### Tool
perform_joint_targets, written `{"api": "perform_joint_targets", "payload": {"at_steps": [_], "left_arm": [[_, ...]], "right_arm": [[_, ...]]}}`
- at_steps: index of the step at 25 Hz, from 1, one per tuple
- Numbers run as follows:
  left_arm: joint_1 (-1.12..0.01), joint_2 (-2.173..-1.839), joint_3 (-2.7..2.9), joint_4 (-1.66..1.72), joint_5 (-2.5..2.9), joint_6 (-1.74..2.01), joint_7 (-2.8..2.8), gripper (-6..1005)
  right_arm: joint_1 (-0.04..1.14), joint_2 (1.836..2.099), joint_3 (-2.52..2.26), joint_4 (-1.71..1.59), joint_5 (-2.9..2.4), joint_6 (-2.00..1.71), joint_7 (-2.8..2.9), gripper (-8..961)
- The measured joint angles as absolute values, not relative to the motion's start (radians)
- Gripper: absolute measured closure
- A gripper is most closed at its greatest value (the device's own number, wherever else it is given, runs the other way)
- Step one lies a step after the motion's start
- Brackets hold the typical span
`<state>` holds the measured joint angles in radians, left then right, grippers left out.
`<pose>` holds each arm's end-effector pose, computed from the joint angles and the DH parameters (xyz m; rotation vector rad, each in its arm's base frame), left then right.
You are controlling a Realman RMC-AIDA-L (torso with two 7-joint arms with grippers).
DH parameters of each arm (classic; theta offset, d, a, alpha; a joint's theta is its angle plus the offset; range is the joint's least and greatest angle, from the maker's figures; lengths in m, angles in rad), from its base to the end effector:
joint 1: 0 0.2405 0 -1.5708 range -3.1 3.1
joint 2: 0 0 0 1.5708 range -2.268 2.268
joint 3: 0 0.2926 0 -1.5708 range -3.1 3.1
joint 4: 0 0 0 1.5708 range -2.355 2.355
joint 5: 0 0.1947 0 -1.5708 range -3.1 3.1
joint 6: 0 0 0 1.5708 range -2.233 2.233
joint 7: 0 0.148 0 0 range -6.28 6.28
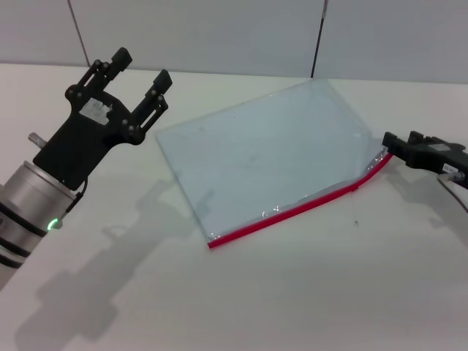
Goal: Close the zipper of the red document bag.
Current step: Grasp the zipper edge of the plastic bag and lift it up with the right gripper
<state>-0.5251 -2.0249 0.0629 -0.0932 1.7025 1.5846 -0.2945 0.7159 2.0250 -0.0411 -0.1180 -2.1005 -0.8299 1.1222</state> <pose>-0.2854 0.3319 -0.0129 -1.8500 -0.2027 -1.0708 0.3319 0.4124 -0.0406 -2.0156 1.0489 0.5640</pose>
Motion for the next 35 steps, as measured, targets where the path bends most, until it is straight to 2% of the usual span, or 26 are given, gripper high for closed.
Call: {"api": "perform_joint_targets", "payload": {"at_steps": [33,35], "left_arm": [[-0.532,-2.026,0.064,-0.098,1.702,1.585,-0.295,304],[-0.532,-2.026,0.064,-0.098,1.702,1.585,-0.295,304]], "right_arm": [[0.796,2.025,-0.147,-0.111,-2.292,-0.776,1.376,366],[0.798,2.026,-0.154,-0.11,-2.293,-0.775,1.376,399]]}}
